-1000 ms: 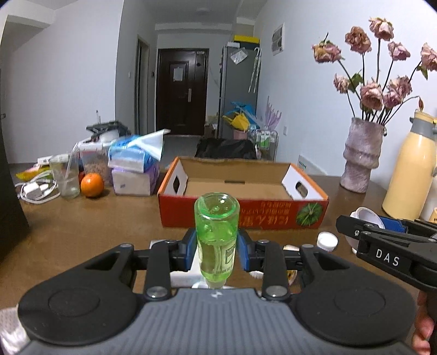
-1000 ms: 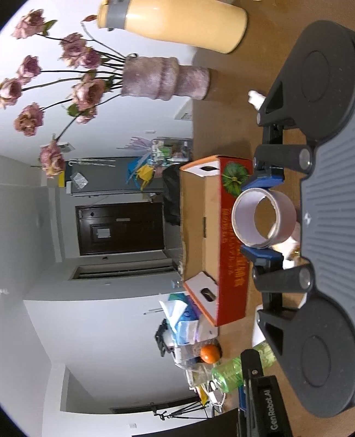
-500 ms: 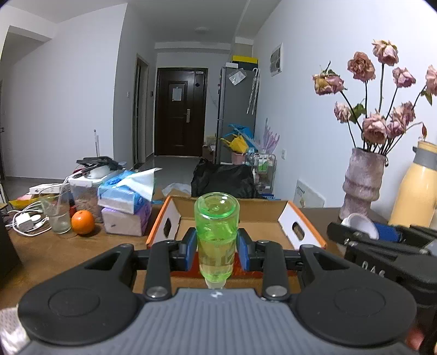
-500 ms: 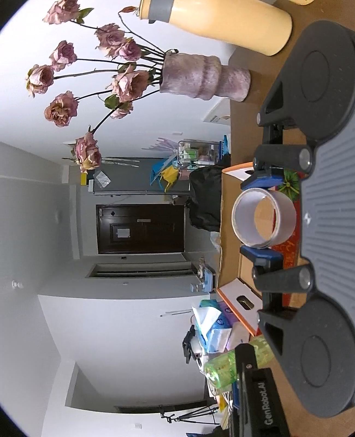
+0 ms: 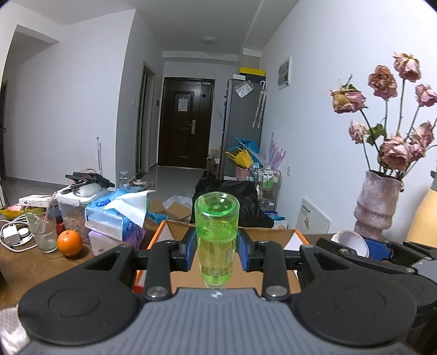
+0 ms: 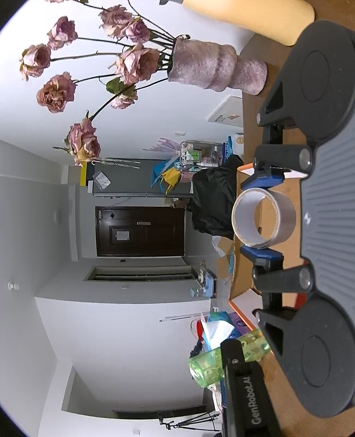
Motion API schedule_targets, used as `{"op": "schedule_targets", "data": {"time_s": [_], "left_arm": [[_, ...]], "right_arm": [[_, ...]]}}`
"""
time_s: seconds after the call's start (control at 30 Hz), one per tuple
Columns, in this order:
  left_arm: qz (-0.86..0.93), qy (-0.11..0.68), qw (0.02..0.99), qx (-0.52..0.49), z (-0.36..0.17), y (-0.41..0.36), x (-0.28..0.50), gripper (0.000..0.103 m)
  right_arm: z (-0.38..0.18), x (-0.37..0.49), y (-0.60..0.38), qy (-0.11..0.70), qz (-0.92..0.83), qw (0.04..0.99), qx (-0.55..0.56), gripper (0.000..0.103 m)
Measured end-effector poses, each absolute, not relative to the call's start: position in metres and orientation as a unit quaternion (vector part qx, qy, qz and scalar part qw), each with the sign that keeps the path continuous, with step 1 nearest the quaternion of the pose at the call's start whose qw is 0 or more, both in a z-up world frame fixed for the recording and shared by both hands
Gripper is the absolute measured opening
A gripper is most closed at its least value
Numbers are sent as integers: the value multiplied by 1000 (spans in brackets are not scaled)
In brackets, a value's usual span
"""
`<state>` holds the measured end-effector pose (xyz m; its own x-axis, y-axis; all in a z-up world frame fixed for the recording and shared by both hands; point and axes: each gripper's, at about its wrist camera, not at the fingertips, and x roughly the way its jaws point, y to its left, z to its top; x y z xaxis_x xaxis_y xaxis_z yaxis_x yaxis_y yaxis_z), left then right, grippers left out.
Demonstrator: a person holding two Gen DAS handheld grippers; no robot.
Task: Organize rigid objects
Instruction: 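Carry the green bottle with the left tool and the tape with the right tool to the box, then release the green bottle into the box with the left tool while the right tool drops the tape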
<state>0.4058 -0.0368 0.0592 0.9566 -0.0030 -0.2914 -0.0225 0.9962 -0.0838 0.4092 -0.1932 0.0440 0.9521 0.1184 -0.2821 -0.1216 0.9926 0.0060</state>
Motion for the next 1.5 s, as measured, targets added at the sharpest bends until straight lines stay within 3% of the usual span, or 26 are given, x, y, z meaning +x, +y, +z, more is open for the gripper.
{"op": "schedule_targets", "data": {"time_s": [0.83, 1.4, 1.47, 1.5], "left_arm": [[41, 200, 978, -32, 20, -28, 529, 32], [47, 235, 971, -15, -7, -28, 559, 33], [44, 233, 971, -12, -7, -28, 558, 40], [46, 231, 972, -10, -6, -29, 557, 60]], "right_arm": [[1, 523, -190, 200, 68, 977, -5, 42], [-27, 544, -199, 219, 79, 972, 10, 42], [-27, 545, -199, 225, 77, 971, 9, 42], [-27, 546, -200, 229, 74, 970, 10, 43]]}}
